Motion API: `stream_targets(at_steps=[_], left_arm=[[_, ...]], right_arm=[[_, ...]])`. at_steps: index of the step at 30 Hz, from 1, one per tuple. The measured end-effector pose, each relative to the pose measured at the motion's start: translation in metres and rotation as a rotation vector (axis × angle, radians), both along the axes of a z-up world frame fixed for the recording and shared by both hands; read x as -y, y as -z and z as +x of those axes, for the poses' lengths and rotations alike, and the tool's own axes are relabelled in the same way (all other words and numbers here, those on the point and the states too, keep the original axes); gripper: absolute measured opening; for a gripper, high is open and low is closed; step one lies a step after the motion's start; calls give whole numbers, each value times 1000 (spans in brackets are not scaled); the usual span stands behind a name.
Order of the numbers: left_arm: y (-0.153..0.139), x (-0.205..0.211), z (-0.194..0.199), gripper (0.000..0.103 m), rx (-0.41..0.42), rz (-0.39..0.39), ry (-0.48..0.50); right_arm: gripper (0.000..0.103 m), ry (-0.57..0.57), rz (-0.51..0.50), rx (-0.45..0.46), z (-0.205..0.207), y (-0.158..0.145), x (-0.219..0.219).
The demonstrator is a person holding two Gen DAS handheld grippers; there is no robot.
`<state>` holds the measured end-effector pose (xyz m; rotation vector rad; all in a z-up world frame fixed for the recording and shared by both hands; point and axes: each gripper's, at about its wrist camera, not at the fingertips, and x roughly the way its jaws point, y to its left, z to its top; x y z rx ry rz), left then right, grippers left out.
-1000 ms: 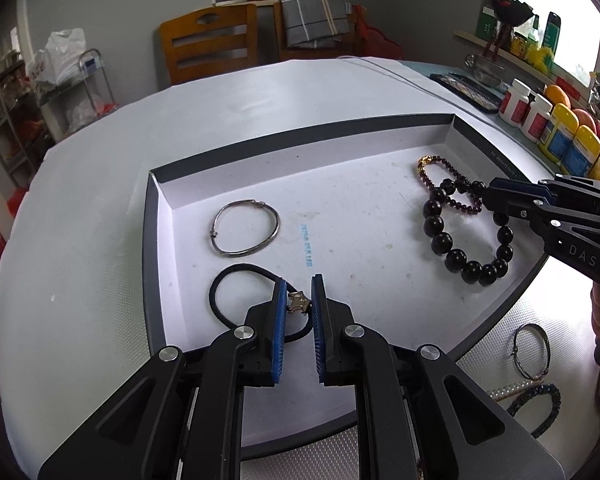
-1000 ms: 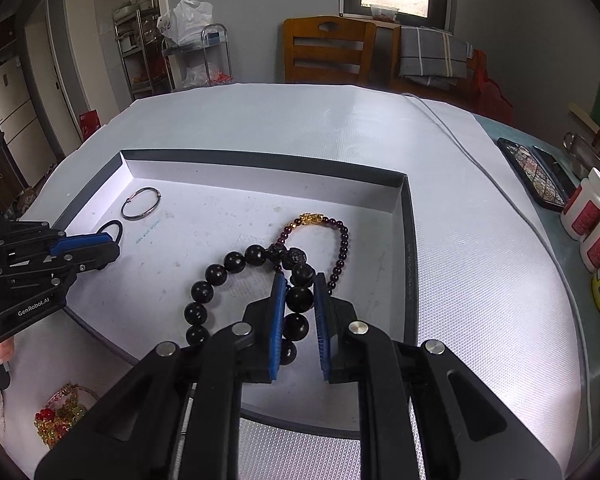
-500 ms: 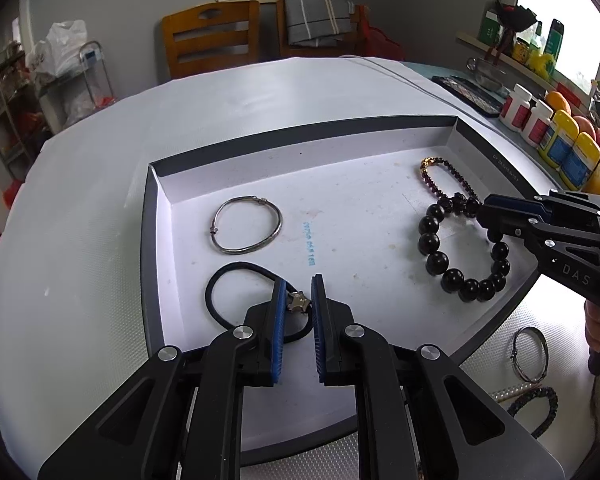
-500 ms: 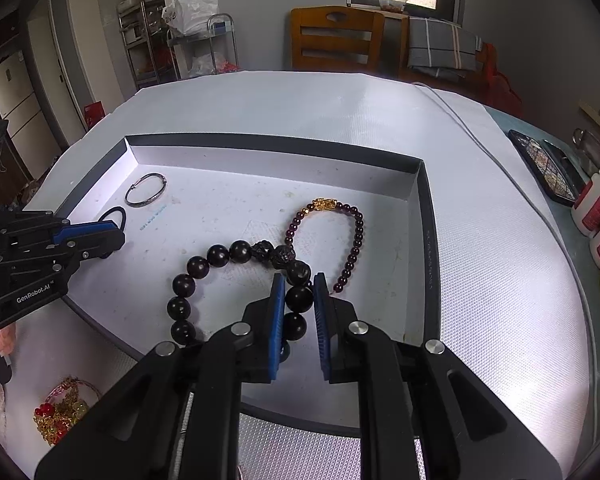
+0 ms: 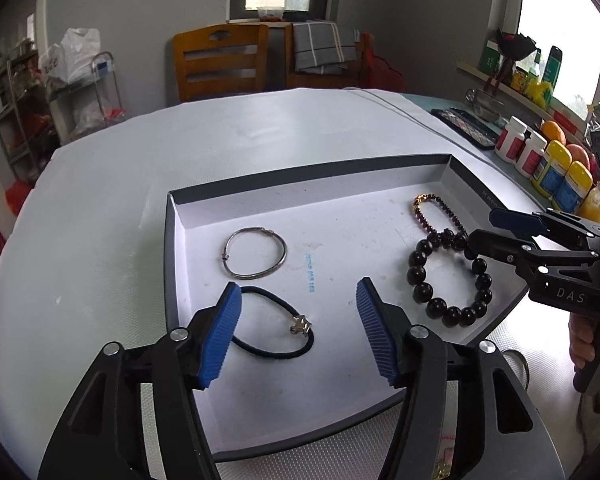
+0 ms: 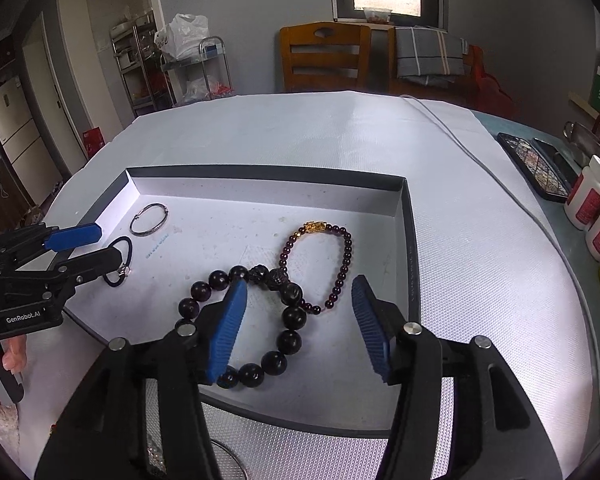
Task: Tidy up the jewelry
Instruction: 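Withdraw both grippers from the box toward the remaining jewelry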
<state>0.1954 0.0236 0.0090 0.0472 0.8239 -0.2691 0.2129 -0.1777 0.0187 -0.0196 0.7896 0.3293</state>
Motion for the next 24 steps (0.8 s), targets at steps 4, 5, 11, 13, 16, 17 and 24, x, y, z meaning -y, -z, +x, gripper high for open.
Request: stream_targets(at_steps=[4,5,11,13,16,17,24], left_arm=[[-5,-4,-1,73,14,-36,-18],[-6,-5,-1,80,23,-39,-26],[-13,-7,-5,84,55,-53,-40],[-14,-6,-6,87,59,-51,-40],[-16,-3,-8,92,71,-38,-44],[-17,-2,-9,92,74,-38,-41],[-21,3,-15,94,83,-18,-29]], right_arm=[[88,2,20,21,-3,-6,2],[91,6,23,30,-4,-7,2],[97,23,61,63,-9,-18,9],[97,27,59,72,-10,-20,9],[97,34,45,88,-12,-21,7],[97,35,43,90,-12,-22,7],[97,57,46,108,-13,-23,8]])
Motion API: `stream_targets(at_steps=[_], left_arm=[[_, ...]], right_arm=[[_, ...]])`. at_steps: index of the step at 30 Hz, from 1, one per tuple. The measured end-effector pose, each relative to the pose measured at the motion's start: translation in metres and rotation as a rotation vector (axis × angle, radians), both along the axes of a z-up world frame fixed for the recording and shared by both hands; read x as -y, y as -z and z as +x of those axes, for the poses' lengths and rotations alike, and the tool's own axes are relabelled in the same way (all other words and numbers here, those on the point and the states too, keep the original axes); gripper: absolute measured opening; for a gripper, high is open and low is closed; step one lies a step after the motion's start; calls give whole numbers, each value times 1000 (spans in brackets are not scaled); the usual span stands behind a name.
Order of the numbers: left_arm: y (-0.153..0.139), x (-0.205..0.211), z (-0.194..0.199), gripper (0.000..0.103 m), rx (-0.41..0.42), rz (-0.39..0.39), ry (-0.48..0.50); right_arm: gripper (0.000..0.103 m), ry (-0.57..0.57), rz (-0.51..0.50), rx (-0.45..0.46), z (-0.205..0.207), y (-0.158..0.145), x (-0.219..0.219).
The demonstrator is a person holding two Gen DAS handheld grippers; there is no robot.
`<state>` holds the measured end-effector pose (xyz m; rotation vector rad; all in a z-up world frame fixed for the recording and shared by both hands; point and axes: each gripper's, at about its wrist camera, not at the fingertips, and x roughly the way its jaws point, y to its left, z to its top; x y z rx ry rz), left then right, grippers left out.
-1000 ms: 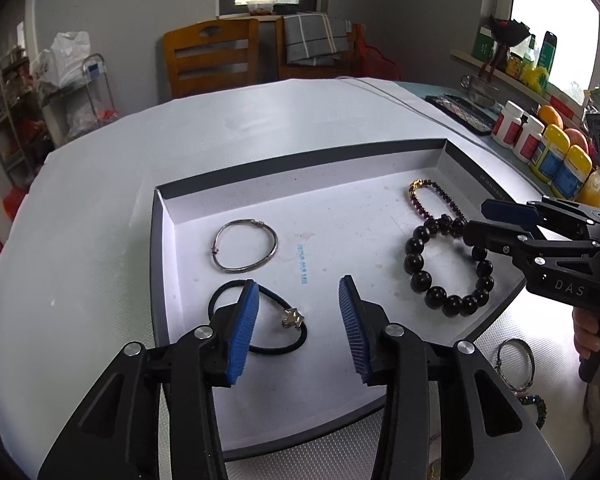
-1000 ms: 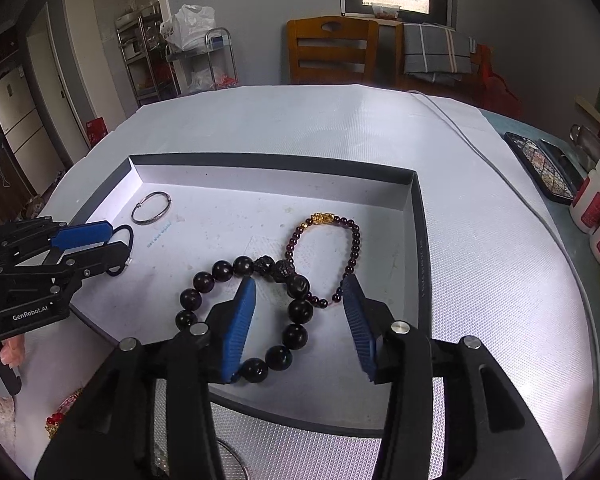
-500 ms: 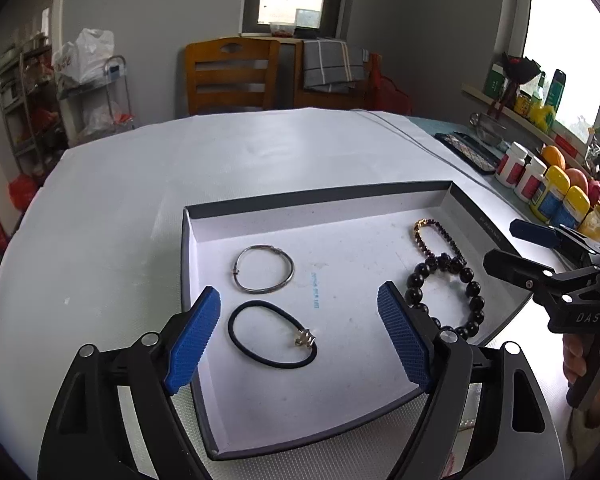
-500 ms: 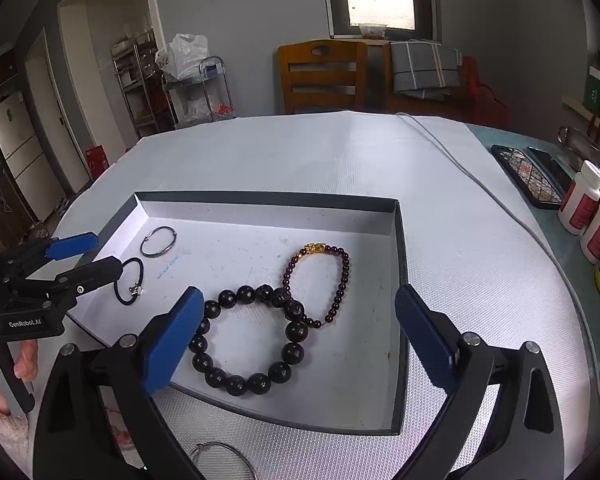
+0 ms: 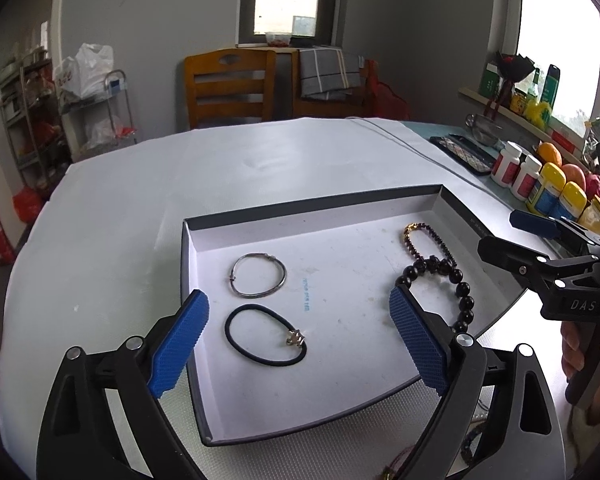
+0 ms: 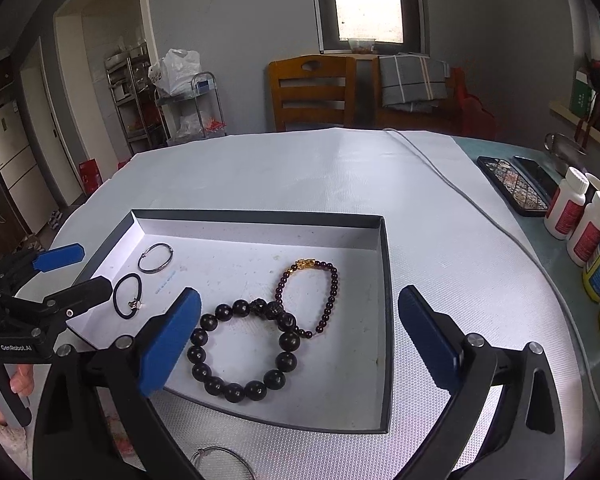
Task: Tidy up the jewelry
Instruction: 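Withdraw both grippers from the box toward the remaining jewelry, then grasp the pink cord of the gold pendant necklace with the left gripper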
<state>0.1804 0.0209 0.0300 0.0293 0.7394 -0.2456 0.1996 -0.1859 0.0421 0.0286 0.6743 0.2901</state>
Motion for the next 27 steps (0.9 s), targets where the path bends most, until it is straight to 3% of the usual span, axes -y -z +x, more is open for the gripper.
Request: stream_targets(at_steps=[6,11,17,23,27], left_arm=[[-18,-2,-22,94,16,25,-21],[-19,-8,-53,95,-23,46,7],[-5,-15,-85,95,-58,32,17],[17,-14,-100,95,-94,97,35],[29,-11,-102,91,-121,96,85]], right_arm=[[97,16,-36,29,-9,-10,5],[97,-21,-40,33,-36,-18,20],[97,-21,-36,13,-67,-5,40],[97,-44,-34,-33,-90,15,46],[97,-80,-25,-61,-97,25,42]])
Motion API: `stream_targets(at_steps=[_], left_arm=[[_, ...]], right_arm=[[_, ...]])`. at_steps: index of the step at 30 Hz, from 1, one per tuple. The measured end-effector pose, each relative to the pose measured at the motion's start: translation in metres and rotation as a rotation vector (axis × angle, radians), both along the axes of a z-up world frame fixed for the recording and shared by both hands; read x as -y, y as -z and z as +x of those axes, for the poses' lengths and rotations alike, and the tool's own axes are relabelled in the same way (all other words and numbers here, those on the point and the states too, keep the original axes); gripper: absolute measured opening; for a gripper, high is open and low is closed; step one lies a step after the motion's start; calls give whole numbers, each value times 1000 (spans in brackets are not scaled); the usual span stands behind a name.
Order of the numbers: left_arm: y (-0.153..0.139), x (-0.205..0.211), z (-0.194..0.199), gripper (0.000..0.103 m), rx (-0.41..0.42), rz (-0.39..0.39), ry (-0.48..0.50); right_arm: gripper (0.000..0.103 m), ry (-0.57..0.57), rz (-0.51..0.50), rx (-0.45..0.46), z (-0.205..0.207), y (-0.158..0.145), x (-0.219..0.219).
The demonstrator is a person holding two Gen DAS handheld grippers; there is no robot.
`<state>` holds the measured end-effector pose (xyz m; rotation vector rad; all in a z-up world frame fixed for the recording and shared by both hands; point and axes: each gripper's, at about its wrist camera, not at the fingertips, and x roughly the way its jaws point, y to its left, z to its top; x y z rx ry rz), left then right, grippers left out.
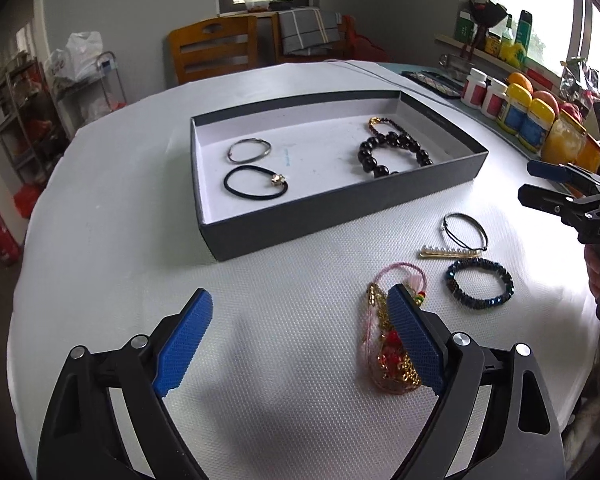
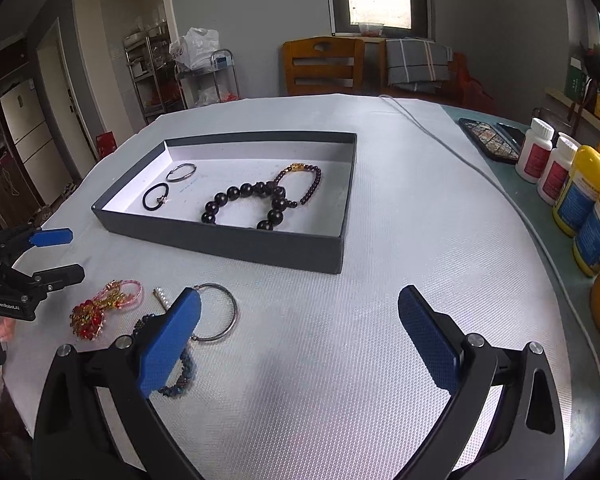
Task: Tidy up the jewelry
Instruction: 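Grasp the pink cord of the gold pendant necklace with the left gripper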
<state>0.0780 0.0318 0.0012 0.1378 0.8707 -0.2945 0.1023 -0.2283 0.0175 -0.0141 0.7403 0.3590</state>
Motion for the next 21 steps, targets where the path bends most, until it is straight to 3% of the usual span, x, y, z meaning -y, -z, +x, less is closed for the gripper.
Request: stream_targets(at_steps=[4,7,11,14,16,21], left_arm=[[7,4,3,77,-31,-12,32],[10,4,2,75,-37,-24,37],[12,4,0,62,-51,-34,58],[12,7,-1,58,-55,-39,79],[14,9,-1,52,-56,-37,89],[17,11,0,42,-68,-42,100]], right_arm=[[97,-43,-4,-4,-5,5,-6],[97,-61,-23,0,-8,5,-11],[97,-90,-43,4,-13,8,-18],[85,-100,-61,6,-13,11,-22],[71,-102,-71,-3,-12,13,-24],[56,-122,-74,-30,-12,19,-28]])
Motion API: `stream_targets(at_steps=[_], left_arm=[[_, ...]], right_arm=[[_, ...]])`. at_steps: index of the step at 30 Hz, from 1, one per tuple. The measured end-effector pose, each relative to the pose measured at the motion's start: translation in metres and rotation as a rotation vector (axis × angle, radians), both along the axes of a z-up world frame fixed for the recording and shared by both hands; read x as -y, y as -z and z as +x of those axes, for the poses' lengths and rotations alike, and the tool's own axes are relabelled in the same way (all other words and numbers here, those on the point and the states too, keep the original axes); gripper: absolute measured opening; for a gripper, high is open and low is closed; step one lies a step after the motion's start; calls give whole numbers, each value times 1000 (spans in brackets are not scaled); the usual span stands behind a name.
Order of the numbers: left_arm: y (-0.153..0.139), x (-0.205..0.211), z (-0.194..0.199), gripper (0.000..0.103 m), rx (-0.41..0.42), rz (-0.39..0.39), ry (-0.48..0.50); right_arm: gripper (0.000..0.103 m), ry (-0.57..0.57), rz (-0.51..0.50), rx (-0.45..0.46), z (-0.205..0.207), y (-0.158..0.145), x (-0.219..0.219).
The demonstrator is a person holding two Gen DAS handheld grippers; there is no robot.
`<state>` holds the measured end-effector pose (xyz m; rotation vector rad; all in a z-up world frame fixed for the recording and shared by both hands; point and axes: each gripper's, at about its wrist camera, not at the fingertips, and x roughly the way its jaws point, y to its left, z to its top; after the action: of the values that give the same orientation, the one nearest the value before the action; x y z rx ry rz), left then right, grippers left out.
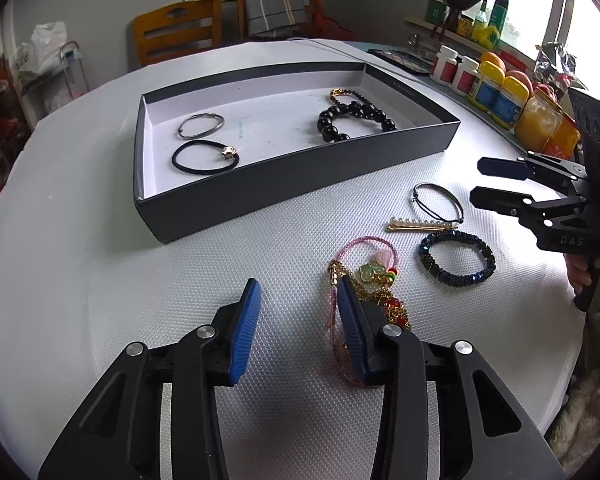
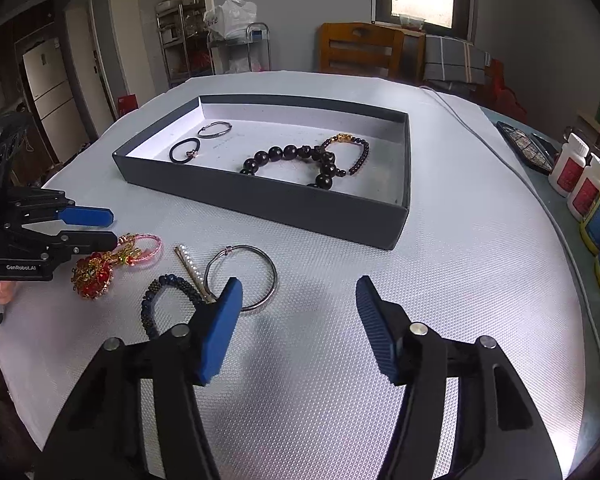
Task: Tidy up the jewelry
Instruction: 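Grasp the pink cord of the gold pendant necklace with the left gripper, then grasp the silver twisted bangle with the right gripper while the left regrips the red pendant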
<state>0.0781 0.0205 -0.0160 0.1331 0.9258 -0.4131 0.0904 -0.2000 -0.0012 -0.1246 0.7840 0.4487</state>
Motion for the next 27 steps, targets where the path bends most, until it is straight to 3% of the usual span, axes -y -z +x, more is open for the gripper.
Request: stream_targets(at_steps=[14,27], left_arm=[[3,11,-6,3,36,39,66],[4,-1,1,3,61,35,23]], right_arm=[[53,-70,-22,-54,3,5,-24],[56,-32,-29,-64,15,7,-28]])
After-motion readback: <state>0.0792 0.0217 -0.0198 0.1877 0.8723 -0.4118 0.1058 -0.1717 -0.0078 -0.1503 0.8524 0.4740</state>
